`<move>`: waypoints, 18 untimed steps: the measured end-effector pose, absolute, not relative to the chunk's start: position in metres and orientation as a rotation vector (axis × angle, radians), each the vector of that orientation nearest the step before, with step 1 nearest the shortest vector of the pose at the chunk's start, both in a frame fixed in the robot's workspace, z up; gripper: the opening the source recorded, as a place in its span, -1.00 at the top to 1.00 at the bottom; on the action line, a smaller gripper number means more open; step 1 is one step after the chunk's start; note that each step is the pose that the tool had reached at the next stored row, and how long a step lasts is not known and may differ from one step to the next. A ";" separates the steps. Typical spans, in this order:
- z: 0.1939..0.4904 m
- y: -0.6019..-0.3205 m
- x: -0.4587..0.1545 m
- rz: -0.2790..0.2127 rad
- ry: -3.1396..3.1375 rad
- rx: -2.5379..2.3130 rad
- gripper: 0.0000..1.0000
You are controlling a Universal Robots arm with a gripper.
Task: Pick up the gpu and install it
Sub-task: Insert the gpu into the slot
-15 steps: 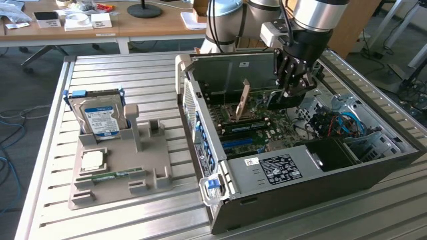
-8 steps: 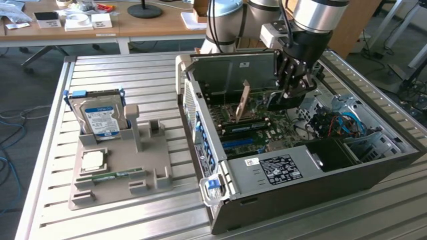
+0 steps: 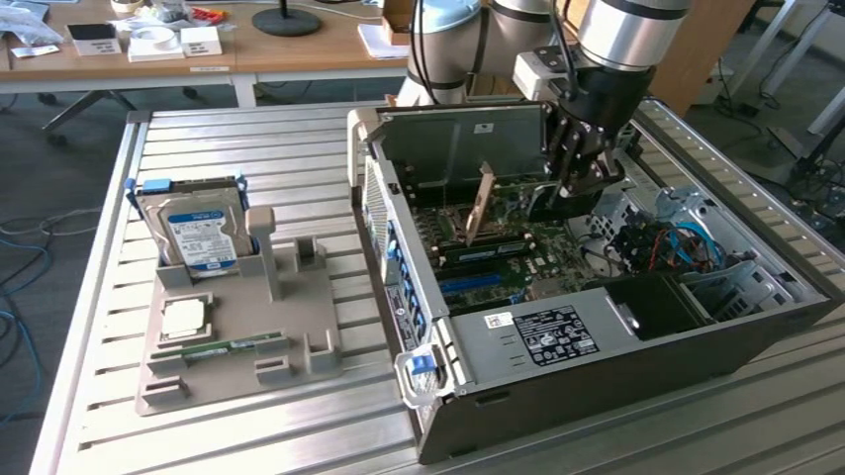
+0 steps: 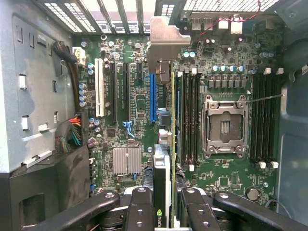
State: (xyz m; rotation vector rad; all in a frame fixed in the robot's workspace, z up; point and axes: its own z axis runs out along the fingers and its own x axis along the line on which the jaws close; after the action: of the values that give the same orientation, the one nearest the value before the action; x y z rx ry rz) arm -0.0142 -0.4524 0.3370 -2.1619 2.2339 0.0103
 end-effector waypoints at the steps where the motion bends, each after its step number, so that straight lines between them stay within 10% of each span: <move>1: 0.337 -0.452 -0.014 0.010 2.234 -2.162 0.47; 18: 0.332 -0.452 -0.014 0.010 2.234 -2.162 0.47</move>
State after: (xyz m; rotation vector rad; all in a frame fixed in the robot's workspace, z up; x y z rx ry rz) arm -0.0142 -0.4524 0.3321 -2.1618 2.2338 0.0104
